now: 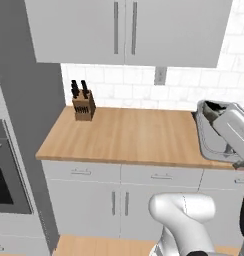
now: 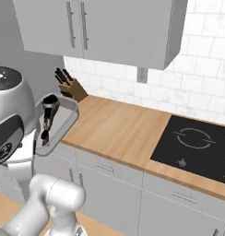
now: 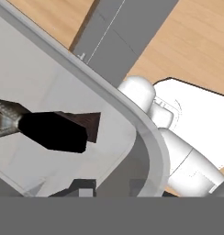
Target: Take the meat container that has the fish and place it on the second highest rack of the freezer. Then take the vegetable container that has the bell pepper and cucumber and place it on the highest rack of the freezer.
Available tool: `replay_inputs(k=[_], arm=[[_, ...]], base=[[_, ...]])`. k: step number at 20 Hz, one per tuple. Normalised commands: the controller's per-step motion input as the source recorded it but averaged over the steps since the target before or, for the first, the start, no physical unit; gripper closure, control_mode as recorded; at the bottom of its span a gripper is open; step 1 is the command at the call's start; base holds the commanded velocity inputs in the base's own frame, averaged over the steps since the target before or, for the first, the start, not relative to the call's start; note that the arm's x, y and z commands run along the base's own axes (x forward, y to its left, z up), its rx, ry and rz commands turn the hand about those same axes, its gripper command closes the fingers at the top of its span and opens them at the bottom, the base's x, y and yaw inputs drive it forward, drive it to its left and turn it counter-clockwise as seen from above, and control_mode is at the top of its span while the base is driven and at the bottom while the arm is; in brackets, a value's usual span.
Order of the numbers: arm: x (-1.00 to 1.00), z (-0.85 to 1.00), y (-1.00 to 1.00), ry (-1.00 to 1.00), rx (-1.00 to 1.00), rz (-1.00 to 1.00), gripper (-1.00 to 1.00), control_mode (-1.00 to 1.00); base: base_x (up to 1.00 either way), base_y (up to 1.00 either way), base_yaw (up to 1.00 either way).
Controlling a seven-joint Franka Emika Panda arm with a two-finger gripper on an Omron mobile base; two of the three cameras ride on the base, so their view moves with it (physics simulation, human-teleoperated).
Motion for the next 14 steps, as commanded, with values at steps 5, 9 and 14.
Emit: replay_inputs(k=[5,9,14], arm=[[0.00,0.00,0.00,0.00,0.00,0.00,1.00,1.00],[0.00,0.00,0.00,0.00,0.00,0.00,1.00,1.00],[0.00,0.00,0.00,0.00,0.00,0.00,1.00,1.00]], base=[[-0.36,0.99,0.33],[-0.13,1.00,0.43],[-0.03,1.00,0.42]])
